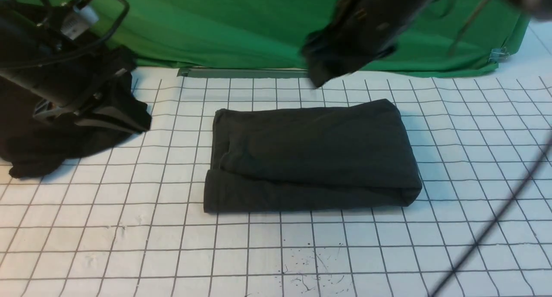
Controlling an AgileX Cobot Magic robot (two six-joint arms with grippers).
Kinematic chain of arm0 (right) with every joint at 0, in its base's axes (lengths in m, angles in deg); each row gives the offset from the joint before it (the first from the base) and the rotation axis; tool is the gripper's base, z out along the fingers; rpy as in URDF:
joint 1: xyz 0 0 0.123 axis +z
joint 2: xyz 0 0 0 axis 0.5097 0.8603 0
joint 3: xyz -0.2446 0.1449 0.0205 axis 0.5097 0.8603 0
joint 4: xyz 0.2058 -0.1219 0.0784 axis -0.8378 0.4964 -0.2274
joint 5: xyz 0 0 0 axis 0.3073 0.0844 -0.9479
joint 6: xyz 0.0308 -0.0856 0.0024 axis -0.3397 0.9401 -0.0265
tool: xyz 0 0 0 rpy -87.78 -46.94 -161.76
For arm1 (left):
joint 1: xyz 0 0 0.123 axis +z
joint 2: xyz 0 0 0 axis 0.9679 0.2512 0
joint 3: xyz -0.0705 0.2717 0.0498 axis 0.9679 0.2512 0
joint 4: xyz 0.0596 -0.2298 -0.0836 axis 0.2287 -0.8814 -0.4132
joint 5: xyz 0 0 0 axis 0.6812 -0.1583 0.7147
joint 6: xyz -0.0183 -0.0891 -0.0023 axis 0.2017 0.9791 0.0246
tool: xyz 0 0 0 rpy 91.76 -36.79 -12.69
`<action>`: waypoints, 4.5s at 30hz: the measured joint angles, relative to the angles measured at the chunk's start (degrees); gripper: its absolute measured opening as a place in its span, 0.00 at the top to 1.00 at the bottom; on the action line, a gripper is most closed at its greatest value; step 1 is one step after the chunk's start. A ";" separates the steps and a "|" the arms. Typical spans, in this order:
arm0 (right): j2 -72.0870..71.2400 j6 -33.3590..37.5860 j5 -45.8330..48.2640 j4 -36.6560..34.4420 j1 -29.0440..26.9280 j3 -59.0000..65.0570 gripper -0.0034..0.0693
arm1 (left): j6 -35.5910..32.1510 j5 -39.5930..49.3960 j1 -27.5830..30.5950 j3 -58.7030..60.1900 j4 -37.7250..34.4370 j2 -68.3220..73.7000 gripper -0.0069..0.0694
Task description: Fold a long-sleeved shirt over a white checkered tablecloth.
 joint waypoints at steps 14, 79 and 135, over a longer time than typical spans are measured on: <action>-19.21 0.92 1.36 3.17 -9.69 21.17 0.95 | 5.96 -1.20 -8.77 0.30 2.93 -0.07 0.49; -9.00 -1.56 -5.57 2.51 -9.96 42.22 0.92 | 7.67 -12.03 -18.01 13.32 2.28 1.69 0.89; -20.48 3.40 -19.80 -1.03 -9.96 54.71 0.96 | 9.90 -20.06 -20.04 17.05 9.44 -11.03 0.44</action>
